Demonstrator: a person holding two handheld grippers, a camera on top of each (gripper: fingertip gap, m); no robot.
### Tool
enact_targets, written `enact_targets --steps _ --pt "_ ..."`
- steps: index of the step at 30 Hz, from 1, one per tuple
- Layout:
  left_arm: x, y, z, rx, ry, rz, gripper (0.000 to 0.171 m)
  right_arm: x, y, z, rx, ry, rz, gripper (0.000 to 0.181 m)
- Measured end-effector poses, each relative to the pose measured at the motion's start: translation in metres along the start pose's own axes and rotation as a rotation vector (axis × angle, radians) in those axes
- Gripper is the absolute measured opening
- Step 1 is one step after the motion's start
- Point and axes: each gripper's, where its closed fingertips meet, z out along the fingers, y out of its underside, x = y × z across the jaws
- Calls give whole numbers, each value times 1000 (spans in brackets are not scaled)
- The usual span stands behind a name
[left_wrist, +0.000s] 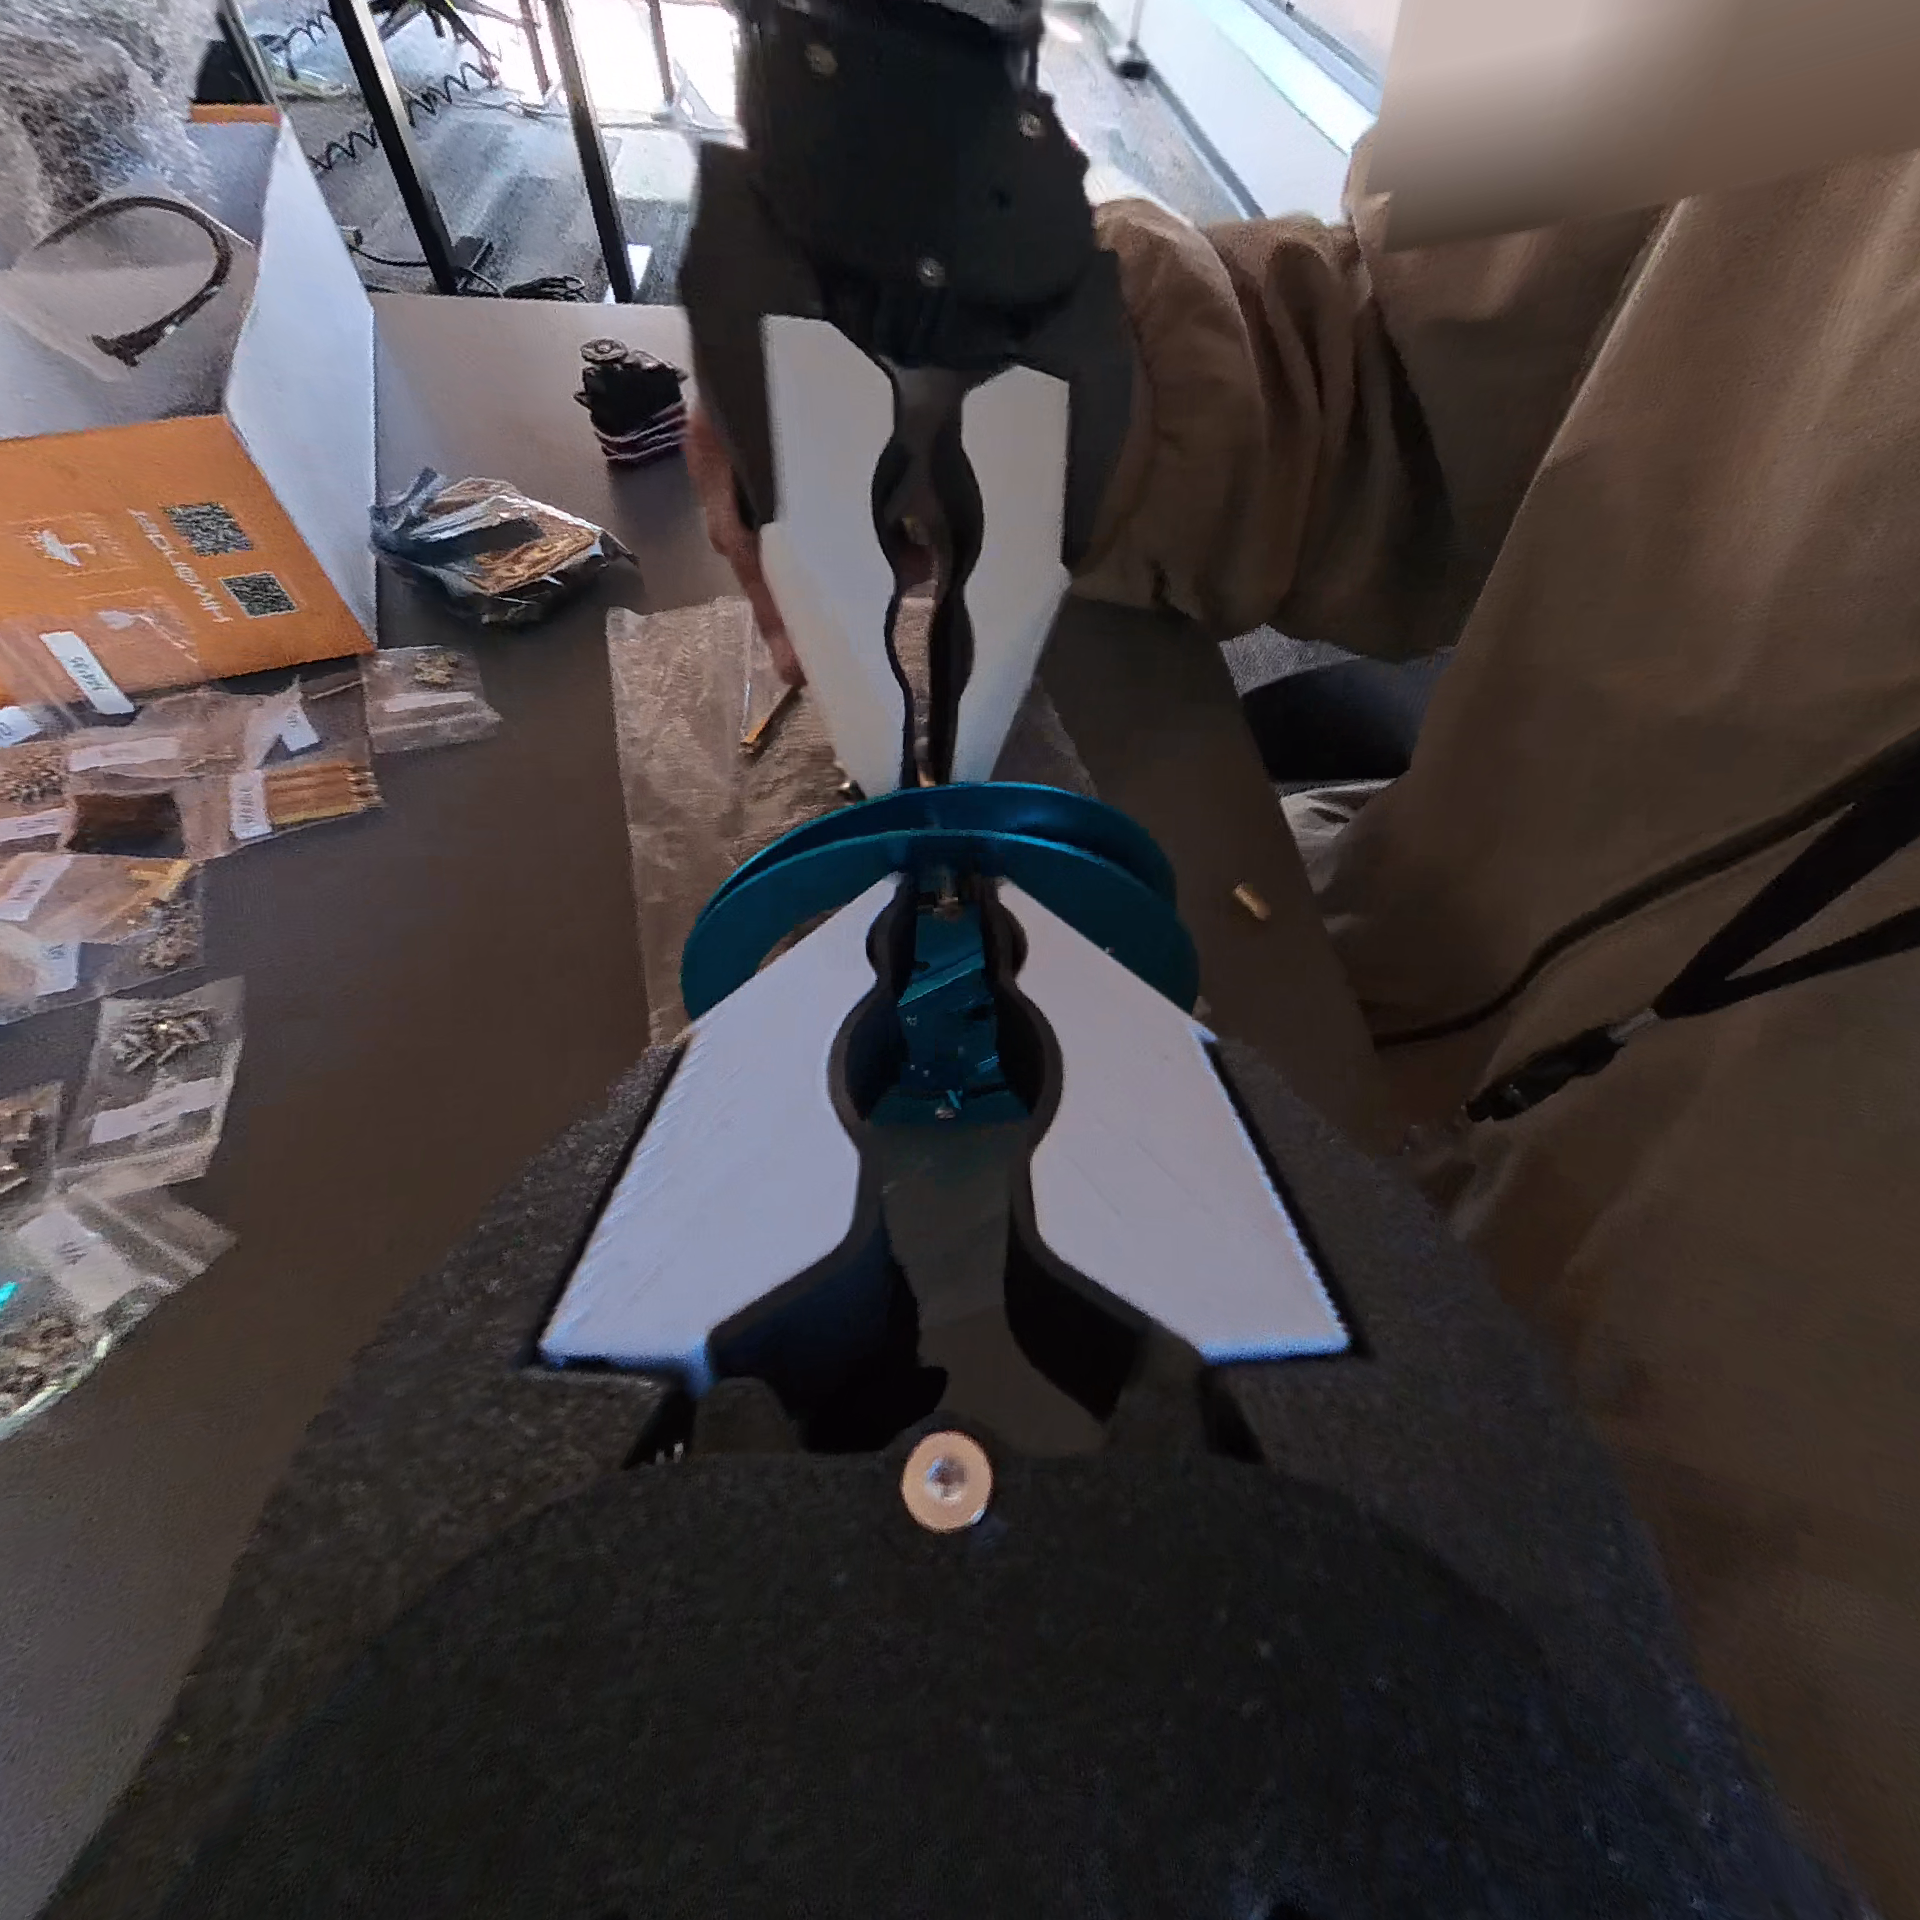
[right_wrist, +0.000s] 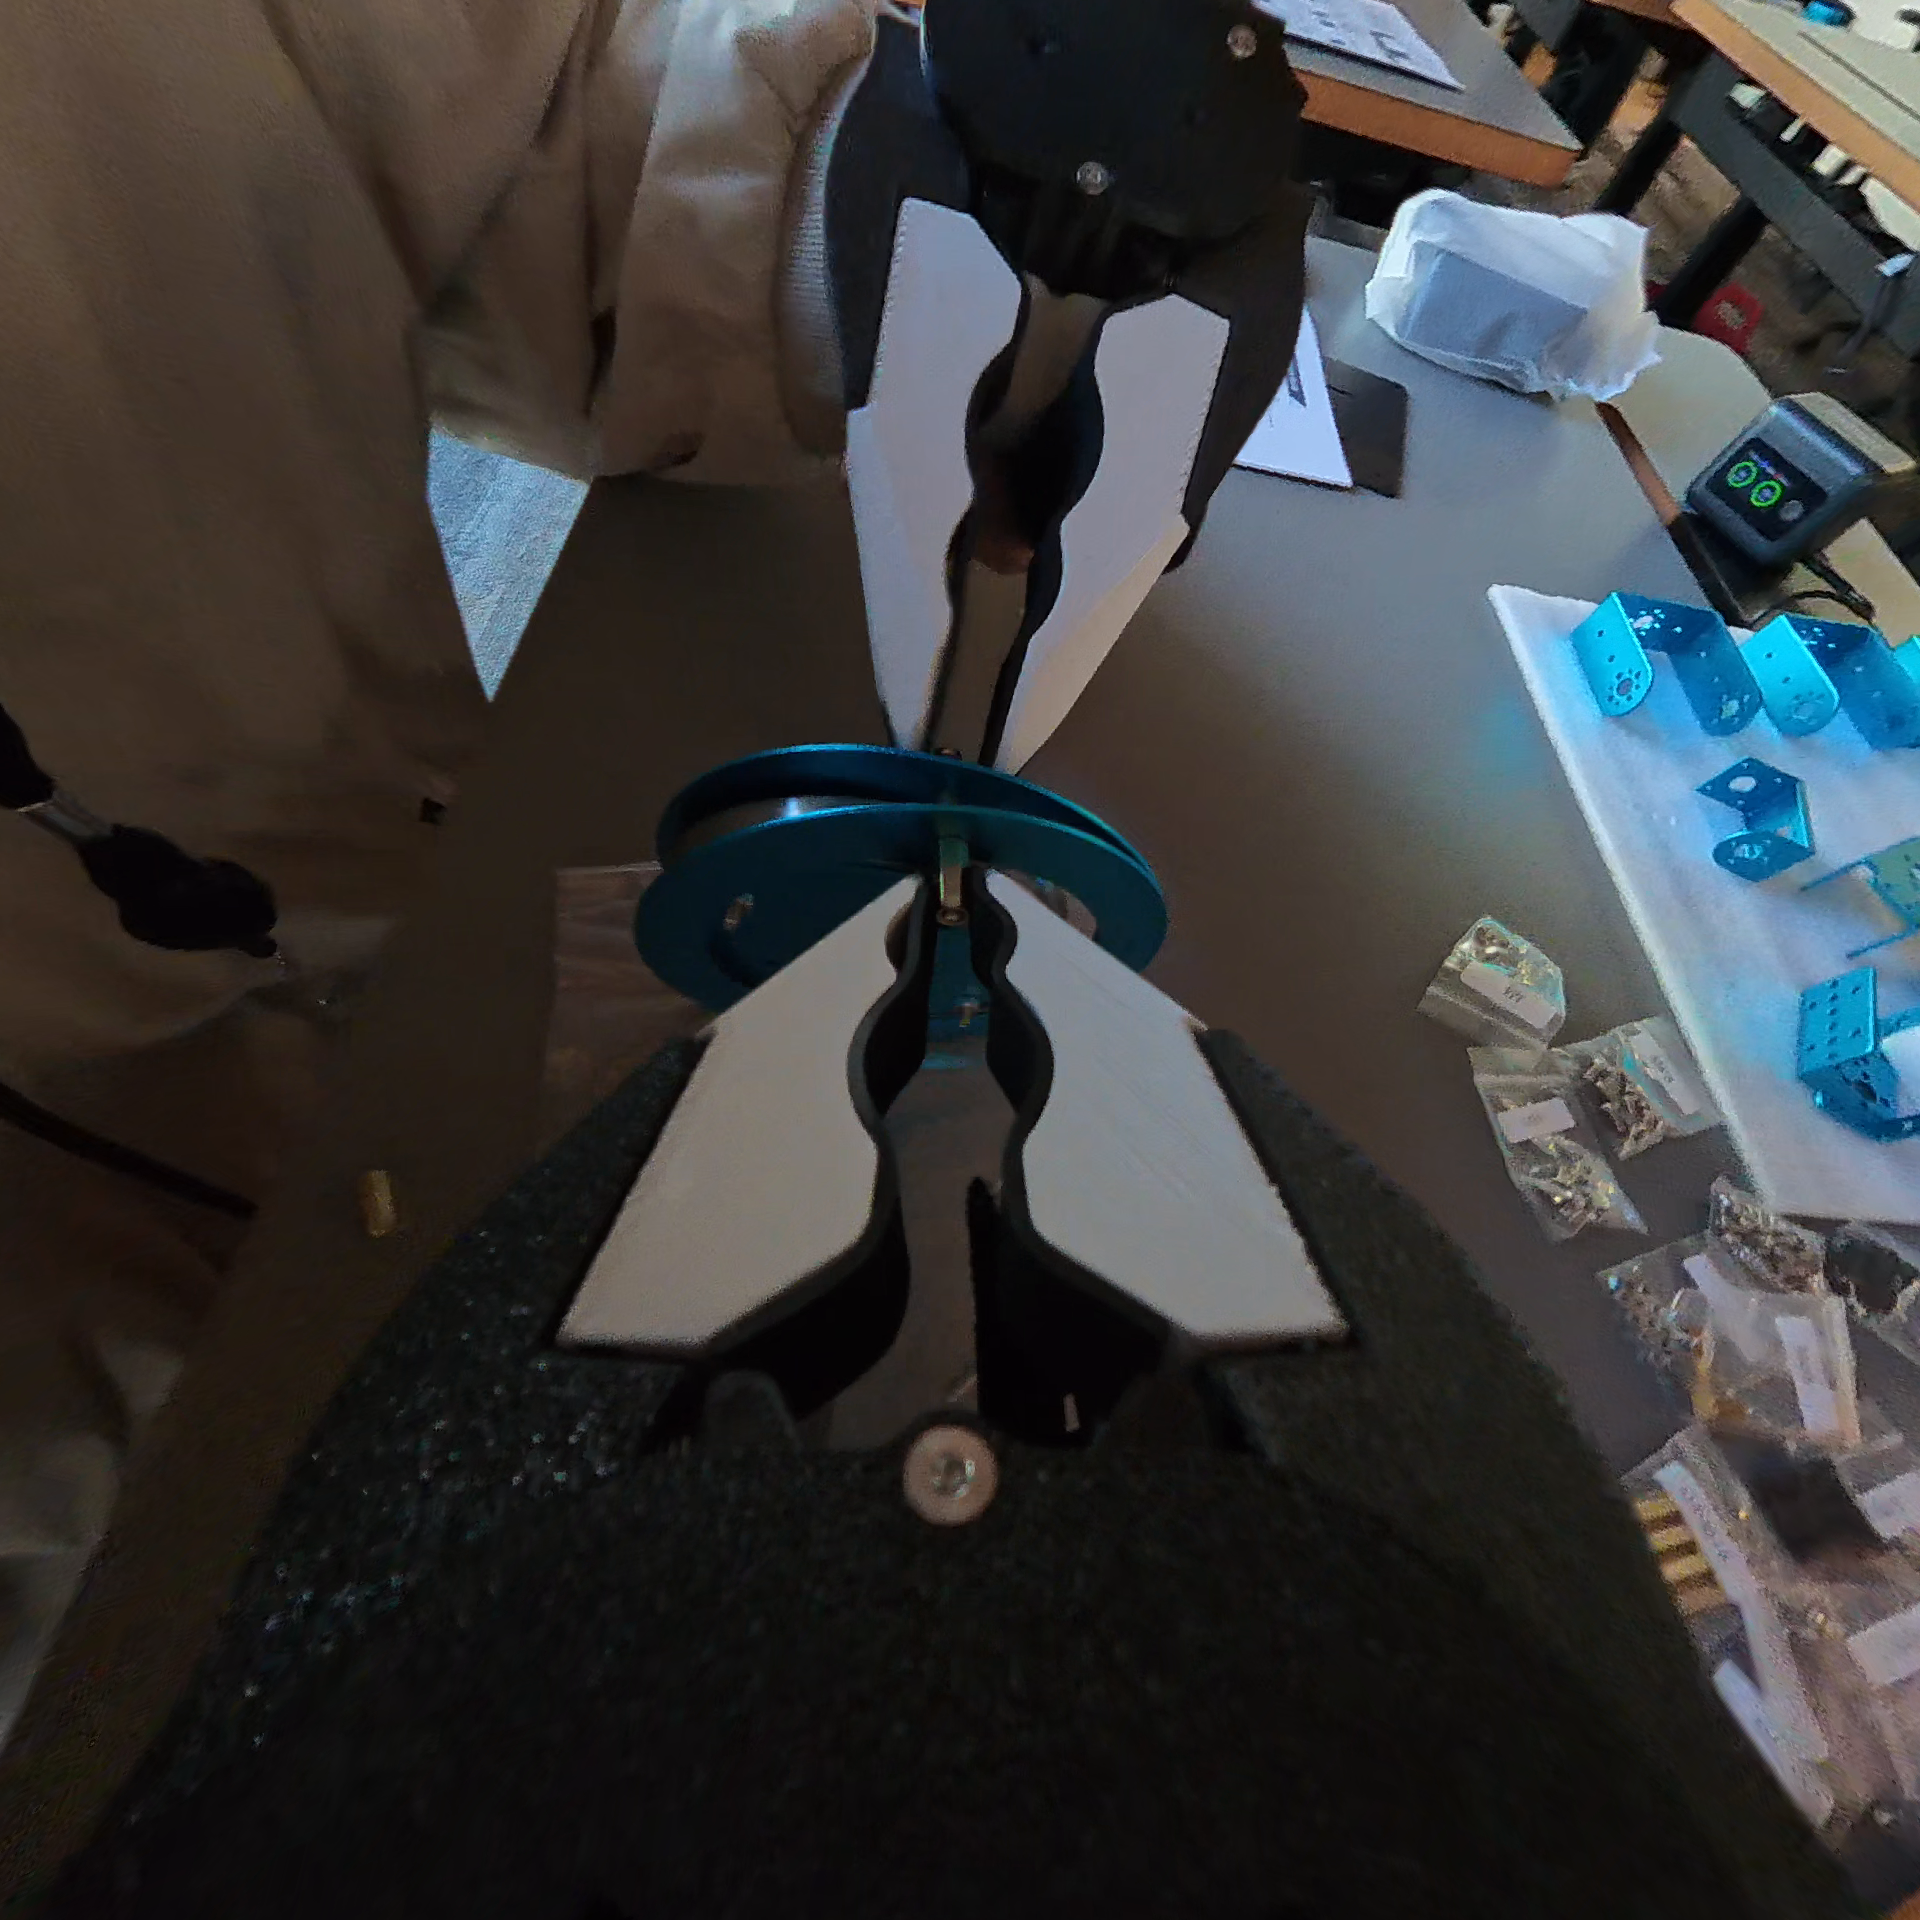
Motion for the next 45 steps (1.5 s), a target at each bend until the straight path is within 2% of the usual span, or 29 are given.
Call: enact_targets --steps 5,8,11,17,19,22,25,28,30,36,38,45 --pt "-11 2 -4 77 -20 40 7 12 0 5 55 -28 -32 5" --pt "-7 3 -6 116 -3 1 4 10 -4 7 125 51 -119 4" --pt "-8 2 -5 165 26 -133 4 12 -4 7 80 225 -323 4" --pt "-13 0 -5 276 188 -550 4 22 -4 2 -23 615 -745 5" --pt "-12 0 -5 287 212 -599 3 21 -4 1 -39 654 -800 7" --pt "-17 0 -6 296 207 -669 4 20 -1 0 -68 655 -815 20" --pt "-21 1 -7 317 229 -733 2 18 -2 1 -97 684 -869 19" --pt "-19 0 -7 308 230 -732 3 22 -1 1 -126 712 -889 19" --pt "-17 0 -6 308 250 -755 3 22 -7 -3 -110 750 -909 5" --pt "-17 -1 -7 301 237 -733 3 21 -7 -2 -189 745 -936 4" --pt "-15 -1 -6 281 190 -649 2 21 -6 -3 -210 741 -925 4" --pt "-4 0 -3 177 -1 -213 3 12 -6 -3 -180 588 -703 4"
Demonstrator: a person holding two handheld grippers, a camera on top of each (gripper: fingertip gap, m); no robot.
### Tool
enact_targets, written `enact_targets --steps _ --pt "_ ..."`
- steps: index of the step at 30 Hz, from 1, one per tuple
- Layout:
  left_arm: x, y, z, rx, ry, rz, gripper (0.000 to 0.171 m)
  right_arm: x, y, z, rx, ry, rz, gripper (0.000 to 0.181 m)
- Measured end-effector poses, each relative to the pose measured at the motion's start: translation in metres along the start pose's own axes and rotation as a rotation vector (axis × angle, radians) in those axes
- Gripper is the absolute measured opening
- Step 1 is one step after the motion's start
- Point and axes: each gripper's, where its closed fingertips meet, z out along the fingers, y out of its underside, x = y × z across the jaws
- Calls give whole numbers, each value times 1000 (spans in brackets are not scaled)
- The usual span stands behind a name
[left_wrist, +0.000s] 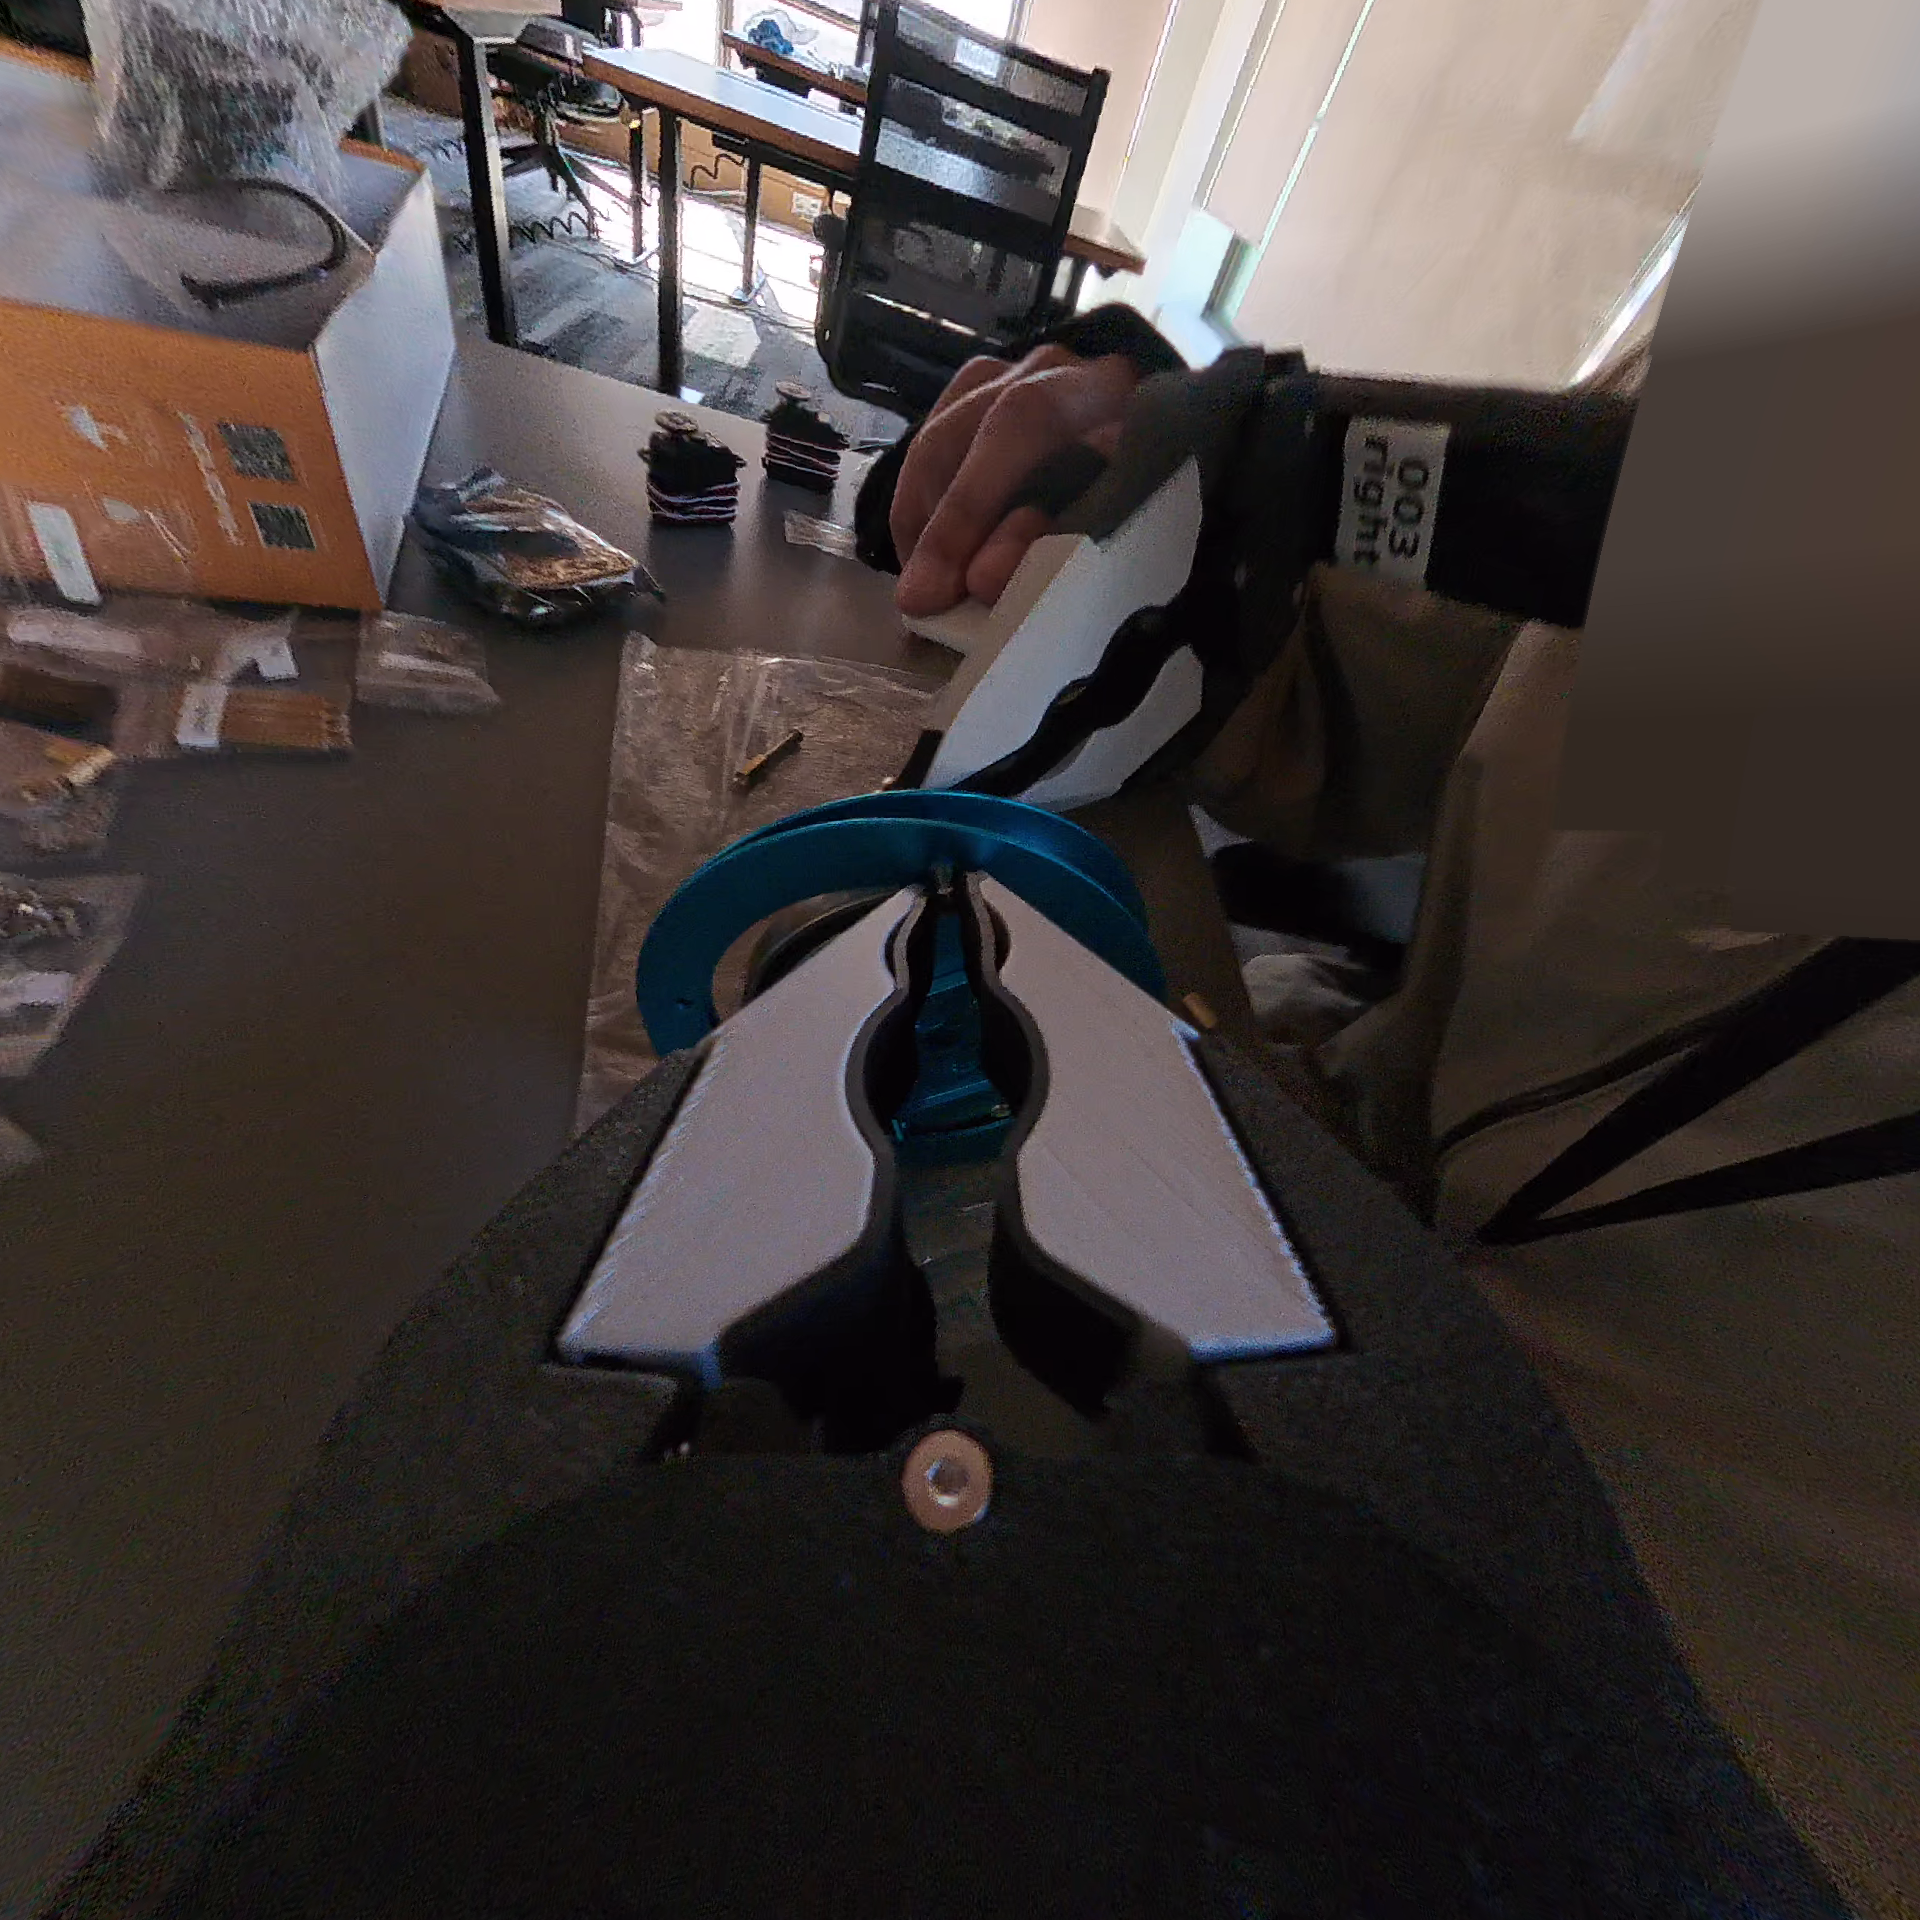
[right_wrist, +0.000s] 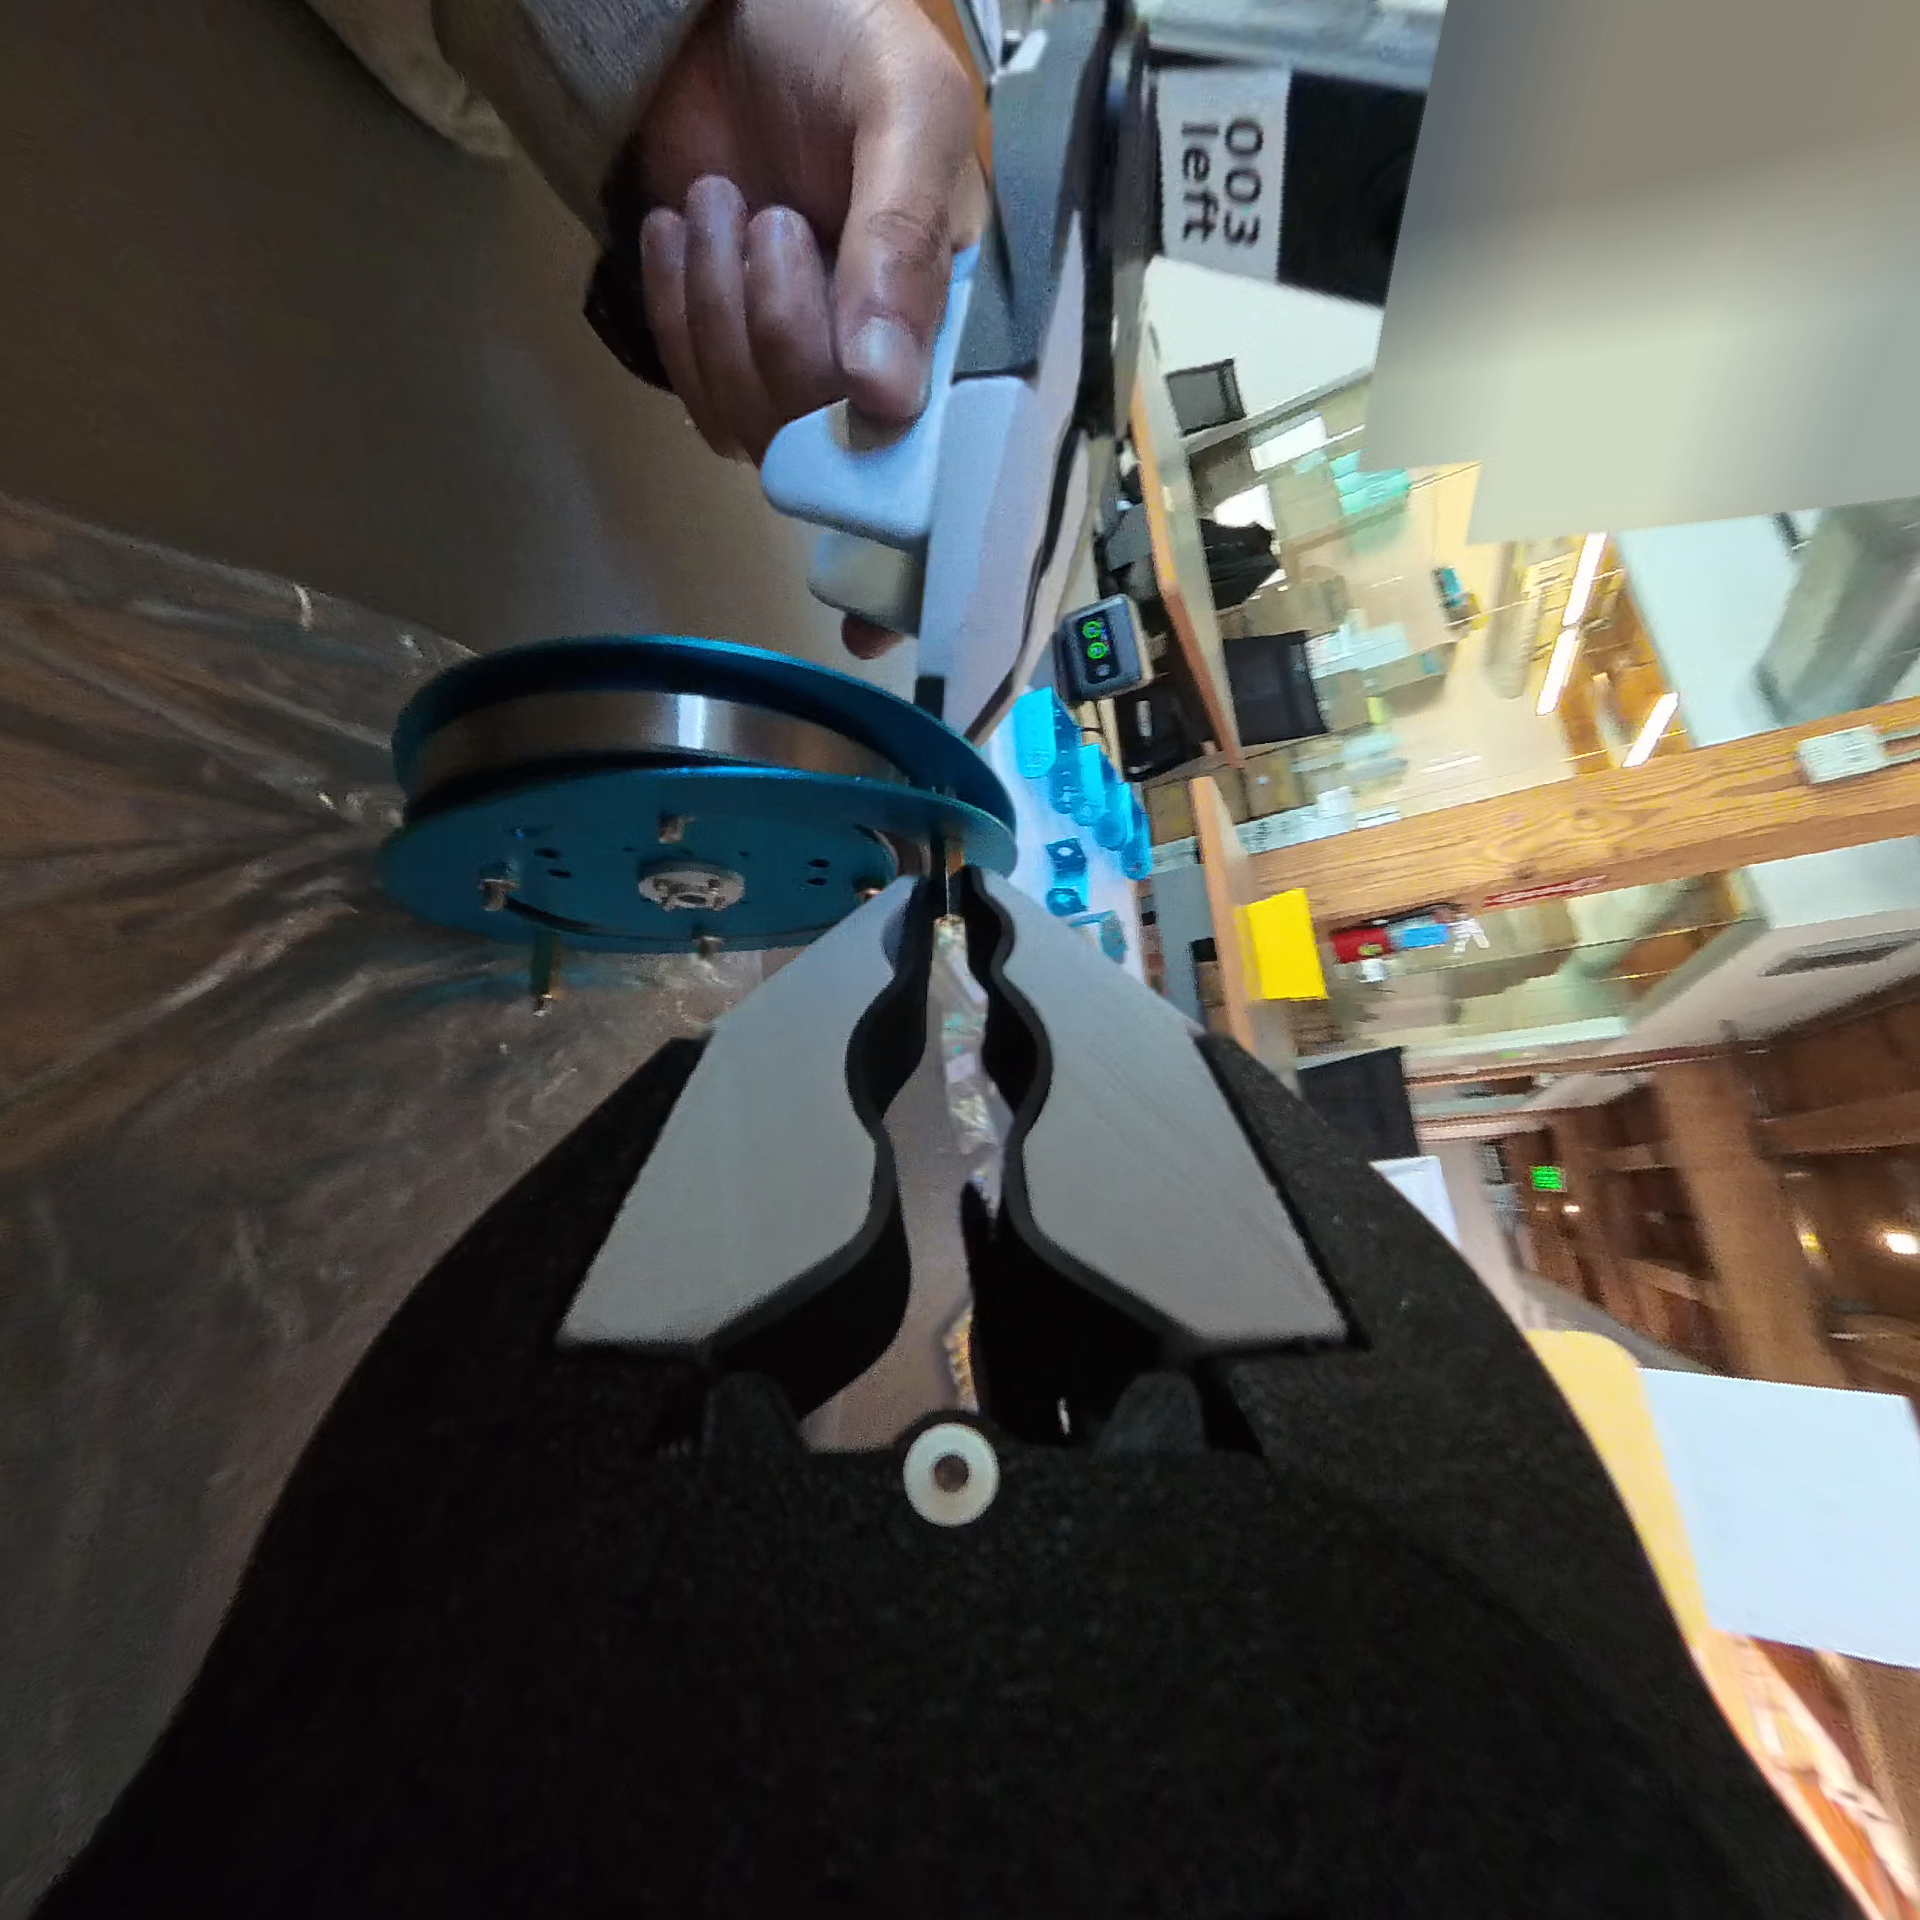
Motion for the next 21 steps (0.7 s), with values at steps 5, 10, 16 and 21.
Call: enact_targets --steps 5,10,16,21 --pt "5 1 4 -35 -92 231 3 -4 0 -5 -10 -137 142 4" --pt "7 1 7 -67 -171 377 2 -7 0 -10 -36 -322 283 4" --pt "10 2 7 -92 -208 470 2 -12 -1 -12 -48 -590 545 4" --pt "10 2 7 -95 -232 524 2 -15 -2 -14 -59 -885 858 4"
